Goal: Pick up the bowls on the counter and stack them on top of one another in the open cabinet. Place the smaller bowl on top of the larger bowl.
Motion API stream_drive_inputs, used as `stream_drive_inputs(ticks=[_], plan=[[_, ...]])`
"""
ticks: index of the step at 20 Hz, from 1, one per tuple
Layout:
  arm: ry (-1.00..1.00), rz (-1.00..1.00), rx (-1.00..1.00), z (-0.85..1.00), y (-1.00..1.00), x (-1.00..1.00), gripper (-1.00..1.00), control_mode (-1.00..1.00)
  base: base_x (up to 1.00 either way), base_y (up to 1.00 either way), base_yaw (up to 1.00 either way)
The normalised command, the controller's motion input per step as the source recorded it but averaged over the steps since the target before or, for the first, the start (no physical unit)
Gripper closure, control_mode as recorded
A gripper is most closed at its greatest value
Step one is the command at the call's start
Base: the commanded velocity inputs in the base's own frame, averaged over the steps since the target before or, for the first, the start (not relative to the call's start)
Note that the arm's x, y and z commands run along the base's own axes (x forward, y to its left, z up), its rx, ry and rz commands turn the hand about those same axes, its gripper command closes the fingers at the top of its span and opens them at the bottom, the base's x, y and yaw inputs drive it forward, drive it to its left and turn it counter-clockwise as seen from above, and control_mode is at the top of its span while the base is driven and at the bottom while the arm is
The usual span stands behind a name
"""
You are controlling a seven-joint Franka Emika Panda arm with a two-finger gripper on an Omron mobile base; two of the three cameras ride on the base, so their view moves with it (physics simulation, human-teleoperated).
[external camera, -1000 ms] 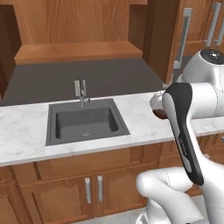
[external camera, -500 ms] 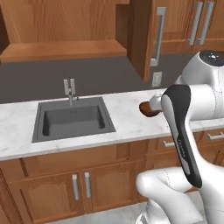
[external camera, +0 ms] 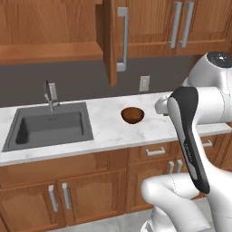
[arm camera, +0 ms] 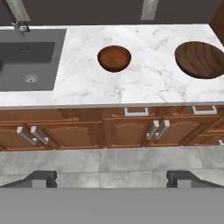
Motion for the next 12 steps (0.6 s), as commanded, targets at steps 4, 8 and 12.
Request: stream_drive_inputs(ticks=[4,8,12], plan=[[0.00,0.00,0.00,0.00,0.00,0.00,-1.00,1.00,-0.03,-0.60,0.00],[0.00,0.00,0.00,0.00,0.00,0.00,-1.00,1.00,0.00,-0.57,0.00],[0.00,0.00,0.00,0.00,0.00,0.00,-1.00,1.00,0.12,-0.50,0.01]])
